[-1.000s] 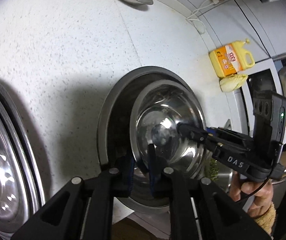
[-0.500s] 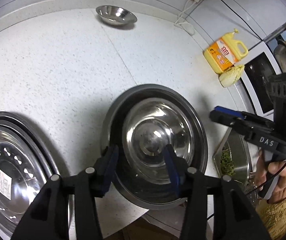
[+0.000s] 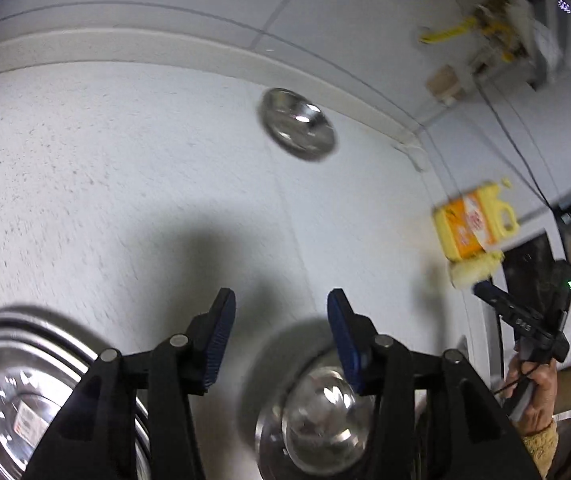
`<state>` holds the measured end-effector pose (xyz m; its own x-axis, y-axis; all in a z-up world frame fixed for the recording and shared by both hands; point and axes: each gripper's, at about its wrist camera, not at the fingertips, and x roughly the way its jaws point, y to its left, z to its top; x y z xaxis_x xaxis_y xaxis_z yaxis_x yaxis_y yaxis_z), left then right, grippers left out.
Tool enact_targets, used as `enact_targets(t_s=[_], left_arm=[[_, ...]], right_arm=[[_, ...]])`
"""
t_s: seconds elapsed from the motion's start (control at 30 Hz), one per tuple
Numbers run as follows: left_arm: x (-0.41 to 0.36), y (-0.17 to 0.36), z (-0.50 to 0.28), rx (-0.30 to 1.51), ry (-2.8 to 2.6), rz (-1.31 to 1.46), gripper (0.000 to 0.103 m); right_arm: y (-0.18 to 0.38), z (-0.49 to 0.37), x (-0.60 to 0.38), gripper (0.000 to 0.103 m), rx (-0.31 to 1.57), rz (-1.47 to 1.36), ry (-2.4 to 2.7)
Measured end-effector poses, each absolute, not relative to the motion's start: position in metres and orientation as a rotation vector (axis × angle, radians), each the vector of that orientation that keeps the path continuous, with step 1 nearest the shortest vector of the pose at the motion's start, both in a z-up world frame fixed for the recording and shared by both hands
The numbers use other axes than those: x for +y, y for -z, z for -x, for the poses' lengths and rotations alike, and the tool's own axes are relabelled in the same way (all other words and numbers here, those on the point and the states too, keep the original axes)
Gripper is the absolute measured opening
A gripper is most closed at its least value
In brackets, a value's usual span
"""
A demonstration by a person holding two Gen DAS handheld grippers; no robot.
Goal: Organize plates and bowls
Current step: 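Move both grippers to the other small steel bowl and close on its rim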
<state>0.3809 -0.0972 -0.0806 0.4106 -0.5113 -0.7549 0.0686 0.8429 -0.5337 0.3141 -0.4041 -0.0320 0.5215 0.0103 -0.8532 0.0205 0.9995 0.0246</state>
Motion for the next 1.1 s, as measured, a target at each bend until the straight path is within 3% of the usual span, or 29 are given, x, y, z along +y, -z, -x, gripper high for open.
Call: enact_targets(t_s=[0.37,0.67,0.8,1.1], left_arm=[[-0.1,0.115,-0.462,1.153,0.279,0.522,0.046],[-0.113,0.125,-0.535,1.139,0.266,0.558,0.046],[-0.115,0.129,-0.57,1.108,0.261,0.567,0.061],[-0.119,0.15,-0.625,1.129,0.267,0.613,0.061]], right_arm=[[0.053,-0.427,-0.461,0.044,1.051,-0.073,0.09],[0.085,-0.517,-0.421,0.047,1.089,-0.029,-0.047],[0.098,-0.552,-0.39,0.048,1.1,-0.082,-0.221],[0.119,-0.6,-0.341,0.049,1.124,-0.16,-0.41]])
